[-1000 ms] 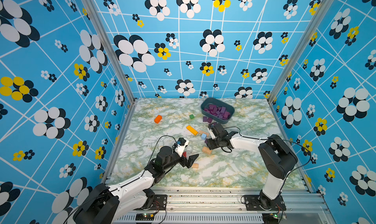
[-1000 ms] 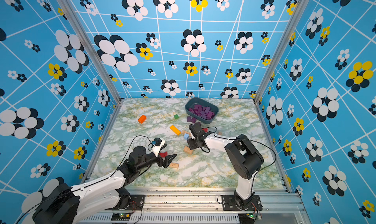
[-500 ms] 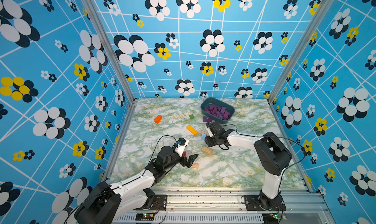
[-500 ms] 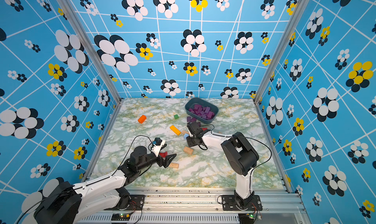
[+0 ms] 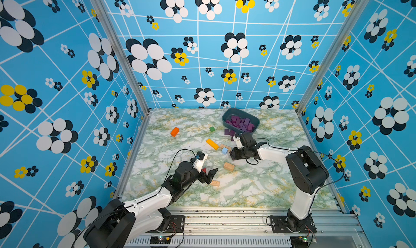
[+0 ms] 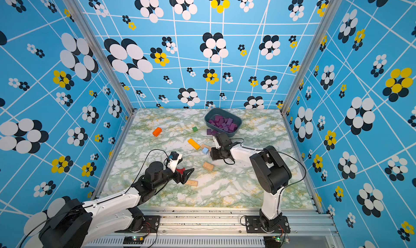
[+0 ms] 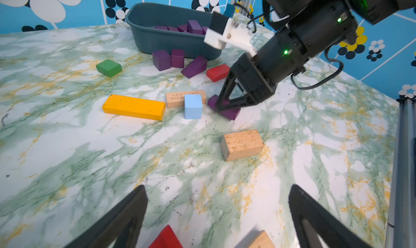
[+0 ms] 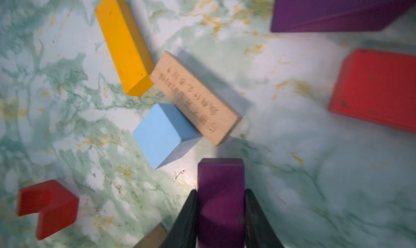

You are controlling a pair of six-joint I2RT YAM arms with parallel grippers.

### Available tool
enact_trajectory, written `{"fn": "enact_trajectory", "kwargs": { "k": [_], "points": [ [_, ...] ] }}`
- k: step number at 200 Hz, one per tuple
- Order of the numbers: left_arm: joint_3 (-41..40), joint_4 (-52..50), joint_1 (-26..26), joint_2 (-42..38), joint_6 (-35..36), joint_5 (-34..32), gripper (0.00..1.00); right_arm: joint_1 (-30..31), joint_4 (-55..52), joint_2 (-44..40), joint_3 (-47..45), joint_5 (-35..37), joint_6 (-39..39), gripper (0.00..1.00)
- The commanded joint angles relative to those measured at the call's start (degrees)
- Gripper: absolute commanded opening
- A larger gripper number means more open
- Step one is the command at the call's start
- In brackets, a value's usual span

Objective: Pick purple bricks into the storage bin
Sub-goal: Pick up the building block from the center of the board, then place the building block in the storage box.

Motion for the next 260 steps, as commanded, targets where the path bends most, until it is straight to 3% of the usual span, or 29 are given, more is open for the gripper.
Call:
{"fn": "enact_trajectory", "kwargs": {
  "k": [1,74,131,164,205,232,237,260],
  "points": [
    [2.0,-0.8,0.6,1.0,-0.4,-2.2,0.99,-4.0,3.3,-3.9,-0.6,-6.1,5.1,0.19],
    [2.4,-1.6,0.7,1.4,0.0,-3.0,0.99,-14.0,0.3,-0.6,11.5,-9.5,6.0,0.19],
    [2.6,-2.8,0.7,0.9,0.1,-3.2,0.99,-19.8,3.5,13.3,26.9,-15.0,16.1,0.20],
    [2.5,-3.4,0.7,0.2,0.2,-3.5,0.99,-20.4,2.0,18.8,35.1,-14.5,19.0,0.23],
    [2.3,-3.5,0.7,-0.3,0.1,-3.5,0.99,-20.4,-0.8,18.3,36.4,-12.8,16.1,0.53],
    [2.3,-3.3,0.7,-0.2,-0.1,-3.3,1.00,-20.4,-0.4,14.3,33.0,-11.4,13.6,0.60],
    [2.3,-3.2,0.7,-0.2,0.0,-3.3,1.00,-20.4,-0.4,13.4,32.2,-10.9,13.1,0.65],
    [2.1,-2.9,0.7,-0.6,0.1,-3.4,1.00,-20.4,-0.6,8.0,26.8,-10.2,10.4,0.66]
  ]
}}
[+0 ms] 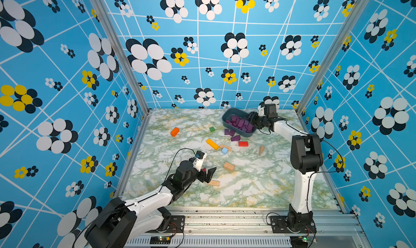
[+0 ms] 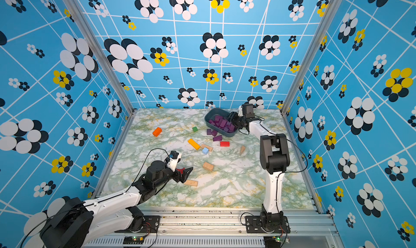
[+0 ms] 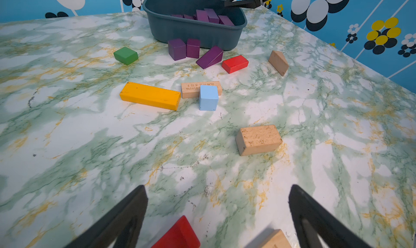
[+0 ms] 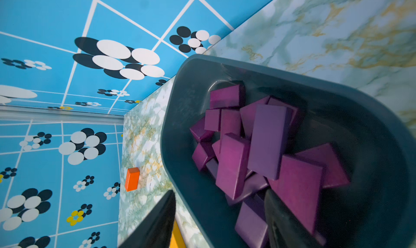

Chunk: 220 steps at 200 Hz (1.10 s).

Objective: Pick purple bricks into the storage bin
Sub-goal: Place the building block in the storage box, then pick up the building block from the center of the board.

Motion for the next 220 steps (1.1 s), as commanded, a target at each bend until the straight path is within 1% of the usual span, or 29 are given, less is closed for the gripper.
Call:
{"fn": "enact_trajectory", "kwargs": {
  "k": [1,15,25,34,46,62,98,105,125,153,186,220],
  "points": [
    [1.0,0.0,0.5,-1.2,0.1,-0.4,0.99,0.2,-0.9,-7.7,-4.4,1.5,-4.2,0.66],
    [1.2,0.1,0.5,-1.3,0.2,-0.3,1.00,0.2,-0.6,-12.0,-8.4,1.4,-5.6,0.67],
    [1.5,0.1,0.4,-1.3,0.2,0.0,0.99,0.2,-0.5,-15.4,-11.8,1.2,-6.1,0.69],
    [1.8,0.3,0.5,-1.1,0.2,0.2,1.00,0.2,-0.5,-18.5,-14.8,1.0,-5.9,0.72],
    [2.4,0.7,0.4,-0.2,-0.1,0.2,0.99,0.1,0.4,-22.4,-19.0,-0.5,-5.2,0.73],
    [3.9,0.6,0.4,2.0,-1.0,0.2,0.99,0.0,2.9,-27.6,-24.6,-2.3,-4.5,0.74],
    [8.2,1.6,-0.1,9.2,-3.0,1.5,0.99,-0.7,8.9,-37.7,-36.8,-1.5,-4.6,0.84],
    [9.0,2.0,-0.2,10.7,-3.3,0.8,0.99,-2.6,9.3,-39.0,-38.3,-1.6,-5.2,0.86],
    [12.4,2.9,-0.9,15.2,-3.6,-0.6,1.00,-2.6,9.4,-41.3,-41.0,-1.2,-6.0,0.90],
    [19.8,2.2,-1.5,22.3,-3.4,-1.2,0.99,-2.8,7.8,-42.6,-43.3,-2.4,-6.5,0.96],
    [28.8,0.6,-1.7,30.5,-2.5,-1.4,0.99,-2.9,8.1,-46.9,-48.1,-2.1,-6.5,0.98],
    [38.4,-6.2,-1.6,36.7,1.5,-0.8,0.99,-2.9,8.6,-51.0,-52.3,-3.2,-5.7,0.99]
  ]
}}
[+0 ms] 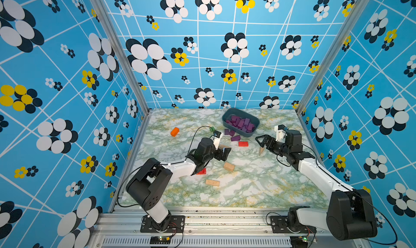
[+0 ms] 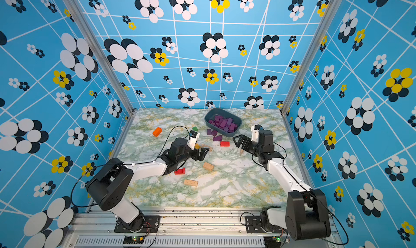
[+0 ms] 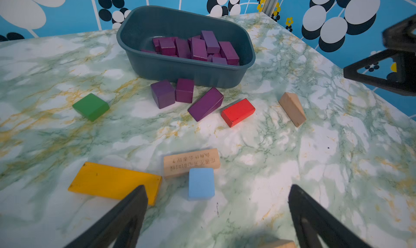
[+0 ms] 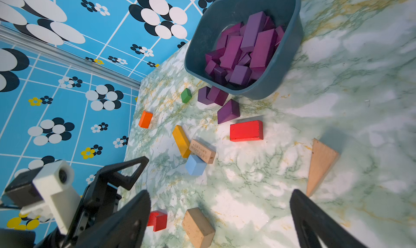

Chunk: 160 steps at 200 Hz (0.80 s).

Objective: Pick purple bricks into the storage bin
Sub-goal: Pick up the building block from the center of the board.

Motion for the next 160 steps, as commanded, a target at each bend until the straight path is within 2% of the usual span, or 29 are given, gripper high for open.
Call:
{"fn": "enact_trajectory", "kwargs": {
  "k": [1,25,64,94,116,160],
  "points": [
    [6.3,-5.6,-0.4,3.6,3.7,-0.2,0.99,-0.2,1.0,-3.1,-2.8,-1.5,-0.3,0.99],
    [12.0,-9.8,0.0,7.4,6.2,0.8,1.00,-0.2,0.8,-5.2,-4.9,-1.8,0.3,0.99],
    [20.7,-15.7,1.6,14.1,9.0,7.9,0.98,-0.2,1.0,-8.9,-7.9,-3.0,0.9,0.99],
    [28.0,-22.0,2.8,19.4,11.7,13.0,0.87,-0.2,0.0,-12.4,-9.8,-2.4,0.8,0.99],
    [31.3,-24.3,3.8,22.2,14.3,18.0,0.71,-0.2,-1.2,-14.3,-10.8,-1.7,0.4,0.99],
    [36.5,-26.7,5.9,26.2,17.3,27.1,0.63,-0.2,-2.1,-16.1,-12.0,-1.2,0.5,0.99]
  ]
}}
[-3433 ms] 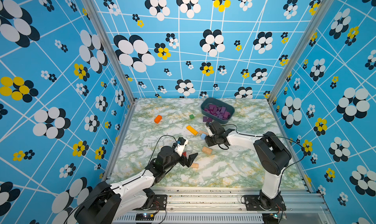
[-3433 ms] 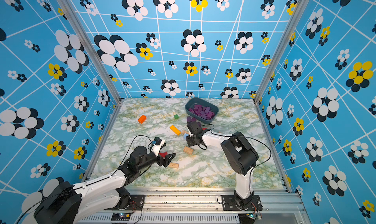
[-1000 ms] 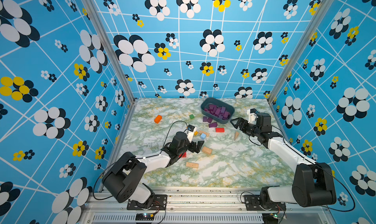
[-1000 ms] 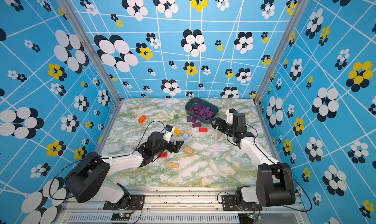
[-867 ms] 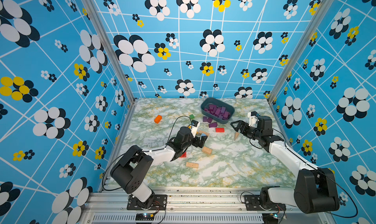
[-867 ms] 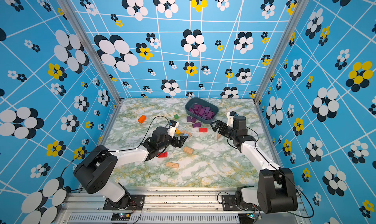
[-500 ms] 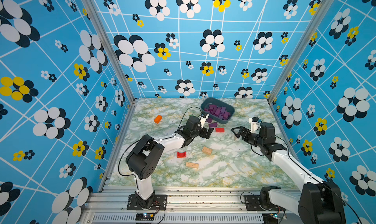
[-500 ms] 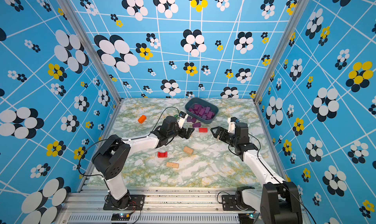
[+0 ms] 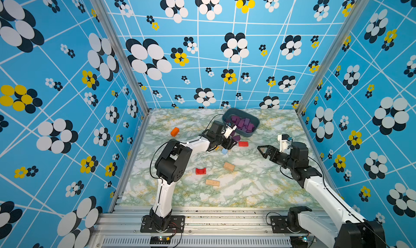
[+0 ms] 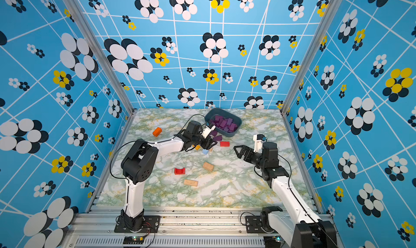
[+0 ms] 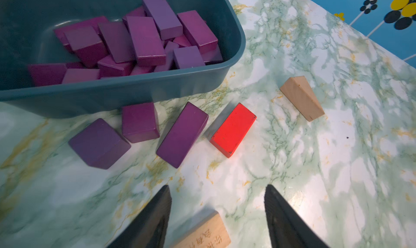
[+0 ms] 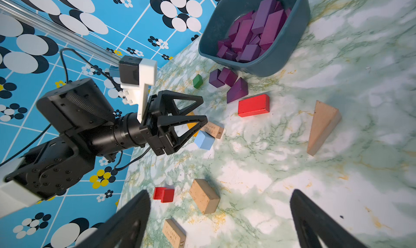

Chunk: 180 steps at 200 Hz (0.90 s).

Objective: Pick purple bricks into the storage bin
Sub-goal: Pick up the building block from the center of the board.

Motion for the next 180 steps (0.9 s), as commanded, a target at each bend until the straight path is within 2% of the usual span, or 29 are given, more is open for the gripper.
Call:
{"fn": "enact_trajectory", "kwargs": {
  "k": [1,15,24,49,106,144,180],
  "points": [
    [3.9,-3.7,1.3,2.3,3.5,8.0,0.63,-0.2,-1.5,-1.0,-1.0,0.6,0.2,0.99],
    [5.8,-5.1,1.7,3.6,5.0,10.0,0.54,-0.2,-1.6,-1.1,-1.3,0.9,0.2,0.99],
    [7.2,-6.0,1.9,4.6,5.9,10.9,0.53,-0.2,-1.5,-1.1,-1.6,0.9,0.3,0.99],
    [11.0,-9.5,1.9,6.7,8.6,11.7,0.53,-0.2,-1.4,-1.1,-2.2,0.8,0.4,0.99],
    [21.4,-23.7,1.1,10.7,14.9,6.3,0.56,-0.2,-1.6,-1.9,-2.3,1.5,0.0,0.99],
    [27.1,-31.6,0.9,13.3,18.8,5.7,0.56,-0.2,-1.3,-0.7,-2.4,1.9,-0.3,0.99],
    [32.3,-36.4,0.1,16.0,21.5,2.9,0.57,-0.2,-1.0,0.0,-2.3,1.9,-0.1,0.99]
  ]
}}
